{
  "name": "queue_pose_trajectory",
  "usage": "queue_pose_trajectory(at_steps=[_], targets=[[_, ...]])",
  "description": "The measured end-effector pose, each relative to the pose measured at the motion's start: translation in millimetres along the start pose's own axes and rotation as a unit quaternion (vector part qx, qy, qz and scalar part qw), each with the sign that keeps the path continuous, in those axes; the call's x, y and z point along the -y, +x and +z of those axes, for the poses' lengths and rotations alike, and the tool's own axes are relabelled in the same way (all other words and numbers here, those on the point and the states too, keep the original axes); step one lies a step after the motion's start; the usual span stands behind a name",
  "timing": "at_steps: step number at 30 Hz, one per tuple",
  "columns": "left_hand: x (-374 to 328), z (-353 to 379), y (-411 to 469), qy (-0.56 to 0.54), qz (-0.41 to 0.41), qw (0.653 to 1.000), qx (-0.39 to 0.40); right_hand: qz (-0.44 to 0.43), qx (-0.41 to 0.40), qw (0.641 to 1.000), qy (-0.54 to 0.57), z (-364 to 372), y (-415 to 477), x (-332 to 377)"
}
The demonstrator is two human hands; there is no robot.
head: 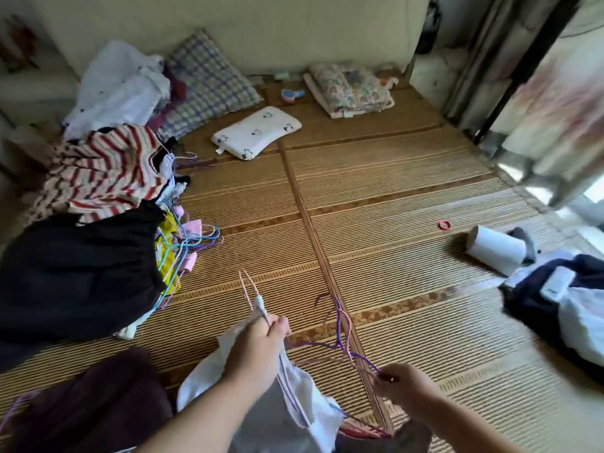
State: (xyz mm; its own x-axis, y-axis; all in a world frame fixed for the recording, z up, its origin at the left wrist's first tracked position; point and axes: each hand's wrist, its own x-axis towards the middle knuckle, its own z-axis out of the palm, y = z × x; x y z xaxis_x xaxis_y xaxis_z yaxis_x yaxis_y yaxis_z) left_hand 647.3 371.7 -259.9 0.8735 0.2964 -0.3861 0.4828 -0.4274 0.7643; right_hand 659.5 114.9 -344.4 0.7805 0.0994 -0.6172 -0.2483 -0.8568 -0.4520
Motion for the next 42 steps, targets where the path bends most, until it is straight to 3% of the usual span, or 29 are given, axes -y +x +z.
queue_pose_trajectory(at_steps=[5, 12, 17, 23, 28, 31, 37, 42], targets=[[-29, -43, -56, -0.063, 0.069, 0.995, 0.043, 0.017, -0.085, 0.996, 0.035, -23, -85, 29], [-91, -119, -132, -0.207, 0.149, 0.967, -0.012, -0.007, -0.193, 0.980, 0.052, -73, -200, 71], [-122, -175, -187, -0.252, 0.198, 0.946, -0.047, -0.078, -0.249, 0.956, 0.134, -117, -269, 116], [-165, -208, -263, -0.246, 0.257, 0.930, -0.088, -0.203, -0.254, 0.926, 0.191, -158, -353, 185], [-203, -225, -332, -0.154, 0.335, 0.913, -0.173, -0.314, -0.233, 0.897, 0.208, -165, -425, 230], [-223, -233, -373, -0.165, 0.365, 0.885, -0.239, -0.362, -0.237, 0.887, 0.160, -155, -459, 250], [-221, -257, -430, -0.191, 0.317, 0.841, -0.393, -0.442, -0.172, 0.873, 0.113, -118, -499, 281], [-182, -301, -459, -0.186, 0.214, 0.822, -0.494, -0.484, -0.100, 0.864, 0.100, -67, -518, 313]])
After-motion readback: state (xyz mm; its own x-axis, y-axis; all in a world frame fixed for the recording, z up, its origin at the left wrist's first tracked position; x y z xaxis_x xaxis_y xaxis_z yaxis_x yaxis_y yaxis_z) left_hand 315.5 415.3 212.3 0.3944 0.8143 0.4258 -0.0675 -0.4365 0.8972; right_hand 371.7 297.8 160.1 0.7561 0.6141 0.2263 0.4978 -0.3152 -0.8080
